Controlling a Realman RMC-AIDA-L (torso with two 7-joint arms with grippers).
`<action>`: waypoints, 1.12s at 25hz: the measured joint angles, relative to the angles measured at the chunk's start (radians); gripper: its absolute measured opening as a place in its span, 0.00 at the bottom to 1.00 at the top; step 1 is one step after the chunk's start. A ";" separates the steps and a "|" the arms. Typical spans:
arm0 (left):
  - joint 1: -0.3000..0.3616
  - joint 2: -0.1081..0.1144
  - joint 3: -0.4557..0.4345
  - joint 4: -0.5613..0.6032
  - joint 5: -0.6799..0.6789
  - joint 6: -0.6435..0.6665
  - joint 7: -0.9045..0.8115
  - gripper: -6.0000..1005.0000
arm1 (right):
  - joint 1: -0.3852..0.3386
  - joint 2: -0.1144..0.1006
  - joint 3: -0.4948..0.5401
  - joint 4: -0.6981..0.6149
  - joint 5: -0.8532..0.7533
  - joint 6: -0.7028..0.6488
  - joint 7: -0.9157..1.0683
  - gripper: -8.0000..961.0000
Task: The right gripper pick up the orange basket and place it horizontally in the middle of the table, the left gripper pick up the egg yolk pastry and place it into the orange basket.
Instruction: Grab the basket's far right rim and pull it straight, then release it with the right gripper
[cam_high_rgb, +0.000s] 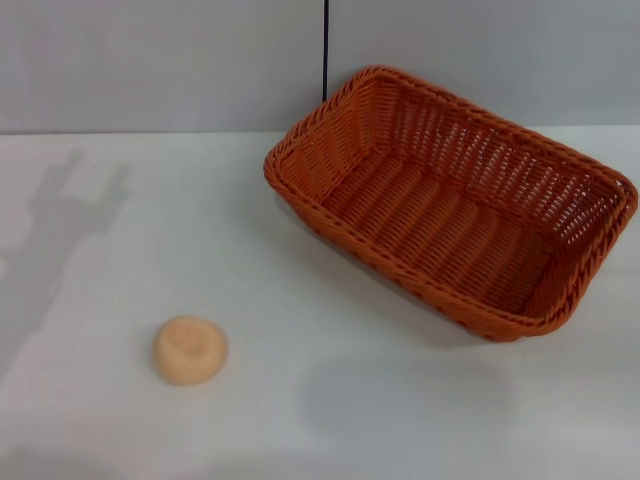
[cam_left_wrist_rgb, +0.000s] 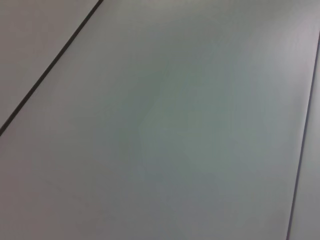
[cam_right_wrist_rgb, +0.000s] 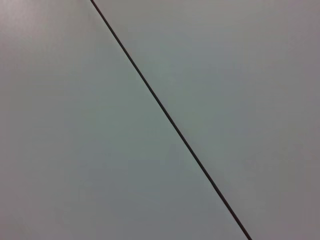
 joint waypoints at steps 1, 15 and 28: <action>0.000 0.000 0.000 0.000 0.000 -0.003 0.000 0.80 | 0.000 0.000 0.000 0.001 0.000 0.000 0.000 0.59; 0.005 0.000 -0.001 0.000 0.000 -0.009 0.000 0.80 | -0.002 0.000 0.000 0.003 -0.004 -0.008 0.002 0.61; 0.004 0.000 -0.001 0.000 0.000 -0.007 0.000 0.80 | -0.037 -0.016 -0.191 -0.184 -0.028 -0.099 0.060 0.62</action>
